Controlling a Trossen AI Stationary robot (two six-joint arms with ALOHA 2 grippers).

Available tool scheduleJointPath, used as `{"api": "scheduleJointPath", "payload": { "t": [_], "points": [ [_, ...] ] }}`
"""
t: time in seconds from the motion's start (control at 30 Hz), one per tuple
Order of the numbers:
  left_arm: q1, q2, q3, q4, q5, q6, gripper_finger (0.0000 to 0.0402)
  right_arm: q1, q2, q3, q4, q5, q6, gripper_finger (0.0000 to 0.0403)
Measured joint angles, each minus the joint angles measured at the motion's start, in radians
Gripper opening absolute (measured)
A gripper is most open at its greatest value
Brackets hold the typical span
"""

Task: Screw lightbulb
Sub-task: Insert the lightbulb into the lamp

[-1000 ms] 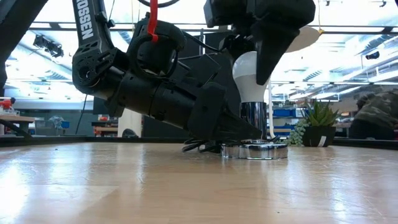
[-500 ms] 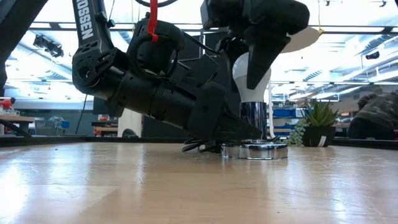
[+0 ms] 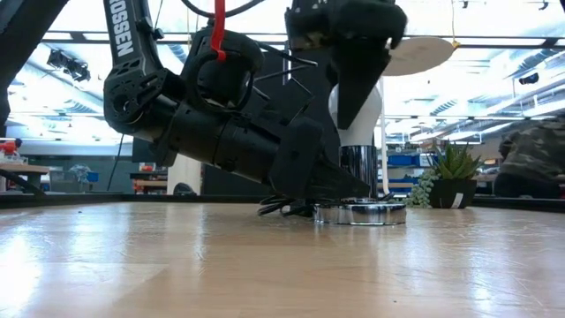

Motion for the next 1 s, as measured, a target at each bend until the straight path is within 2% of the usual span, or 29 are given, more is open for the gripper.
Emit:
{"api": "scheduleJointPath", "payload": {
  "t": [0.47, 0.63, 0.73, 1.0],
  "points": [
    [-0.002, 0.0, 0.0, 0.006, -0.018, -0.039, 0.0195, -0.004, 0.0, 0.0, -0.019, 0.026, 0.597, 0.0282],
    [-0.002, 0.0, 0.0, 0.007, -0.019, -0.038, 0.0195, -0.015, 0.0, 0.0, -0.047, 0.026, 0.724, 0.0282],
    [-0.001, 0.0, 0.0, 0.007, -0.024, -0.038, 0.0195, -0.029, 0.0, 0.001, -0.051, 0.025, 0.73, 0.0282],
    [-0.001, 0.0, 0.0, 0.004, -0.03, -0.031, 0.0195, -0.038, -0.001, 0.002, 0.035, 0.027, 0.53, 0.0312]
  ]
}}
